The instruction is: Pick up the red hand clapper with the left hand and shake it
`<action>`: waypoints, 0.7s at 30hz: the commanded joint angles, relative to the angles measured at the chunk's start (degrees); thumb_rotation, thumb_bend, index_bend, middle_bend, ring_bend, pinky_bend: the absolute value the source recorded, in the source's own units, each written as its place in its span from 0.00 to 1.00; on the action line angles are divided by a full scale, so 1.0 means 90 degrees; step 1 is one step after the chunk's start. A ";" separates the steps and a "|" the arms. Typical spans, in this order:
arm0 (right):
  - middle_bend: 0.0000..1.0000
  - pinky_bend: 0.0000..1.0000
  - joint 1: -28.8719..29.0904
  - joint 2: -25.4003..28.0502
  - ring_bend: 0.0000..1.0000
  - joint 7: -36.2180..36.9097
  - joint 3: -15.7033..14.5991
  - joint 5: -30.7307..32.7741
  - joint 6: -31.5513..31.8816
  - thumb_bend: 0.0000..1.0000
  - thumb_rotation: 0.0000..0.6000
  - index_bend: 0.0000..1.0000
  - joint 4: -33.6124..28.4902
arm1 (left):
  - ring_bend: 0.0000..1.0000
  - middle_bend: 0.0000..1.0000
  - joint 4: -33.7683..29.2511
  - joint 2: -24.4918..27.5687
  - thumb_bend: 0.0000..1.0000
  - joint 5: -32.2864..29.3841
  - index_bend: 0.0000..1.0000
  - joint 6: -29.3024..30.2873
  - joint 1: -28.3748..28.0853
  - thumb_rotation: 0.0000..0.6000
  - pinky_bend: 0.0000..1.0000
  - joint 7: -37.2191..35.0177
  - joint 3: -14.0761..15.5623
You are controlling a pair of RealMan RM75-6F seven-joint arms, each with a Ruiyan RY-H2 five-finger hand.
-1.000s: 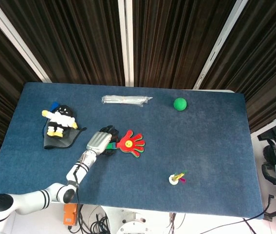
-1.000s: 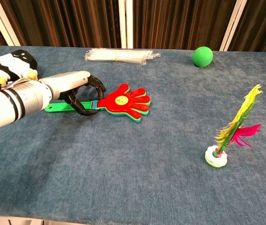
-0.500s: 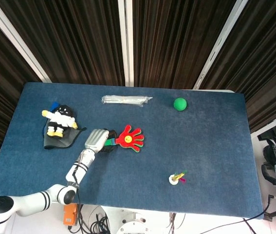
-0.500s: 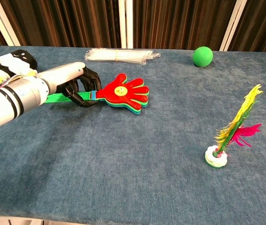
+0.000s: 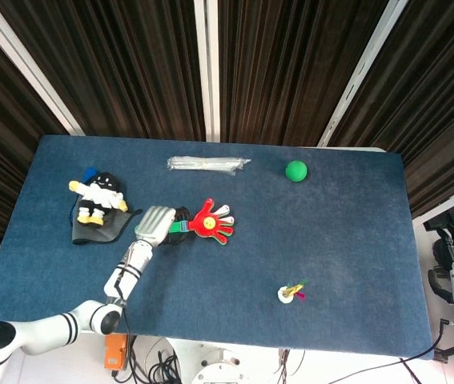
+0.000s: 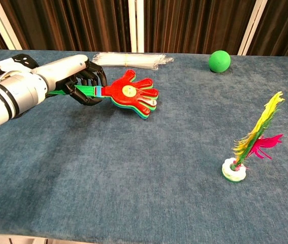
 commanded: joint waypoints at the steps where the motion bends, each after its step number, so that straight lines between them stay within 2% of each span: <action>1: 0.00 0.00 -0.0003 0.0001 0.00 0.0002 0.0001 -0.0003 0.0009 0.33 1.00 0.00 -0.0002 | 0.73 0.67 0.0005 0.0004 0.35 0.0014 0.43 -0.0020 0.0004 1.00 0.93 -0.0018 0.0024; 3: 0.00 0.00 -0.0005 -0.0001 0.00 0.0001 0.0002 -0.0001 0.0016 0.33 1.00 0.00 -0.0003 | 0.82 0.74 0.0016 0.0026 0.35 0.0012 0.41 -0.0103 -0.0005 1.00 0.98 -0.0020 0.0066; 7: 0.00 0.00 -0.0006 0.0002 0.00 0.0001 0.0006 0.0000 0.0023 0.33 1.00 0.00 -0.0006 | 0.91 0.87 0.0062 0.0040 0.34 -0.0022 0.36 -0.0197 -0.0027 1.00 1.00 0.0048 0.0106; 11: 0.00 0.00 -0.0003 0.0003 0.00 -0.0003 0.0008 0.0017 0.0007 0.33 1.00 0.00 -0.0005 | 0.95 0.93 0.0119 0.0029 0.33 -0.0029 0.32 -0.0215 -0.0046 1.00 1.00 0.0135 0.0127; 17: 0.00 0.00 0.0004 0.0007 0.00 -0.0007 0.0012 0.0036 -0.0016 0.33 1.00 0.00 -0.0009 | 1.00 1.00 0.0270 -0.0015 0.28 0.0340 0.20 0.0026 -0.0033 1.00 1.00 -0.0141 0.0173; 19: 0.00 0.00 0.0005 0.0010 0.00 -0.0012 0.0009 0.0043 -0.0027 0.33 1.00 0.00 -0.0017 | 1.00 1.00 0.0399 -0.0061 0.28 0.0531 0.20 0.0161 -0.0021 1.00 1.00 -0.0292 0.0210; 20: 0.00 0.00 0.0005 0.0013 0.00 -0.0017 0.0005 0.0047 -0.0036 0.33 1.00 0.00 -0.0021 | 1.00 1.00 0.0446 -0.0080 0.28 0.0580 0.24 0.0207 -0.0013 1.00 1.00 -0.0343 0.0218; 21: 0.00 0.00 0.0006 0.0018 0.00 -0.0028 0.0000 0.0053 -0.0049 0.33 1.00 0.00 -0.0029 | 1.00 1.00 0.0494 -0.0104 0.28 0.0616 0.33 0.0246 -0.0001 1.00 1.00 -0.0395 0.0225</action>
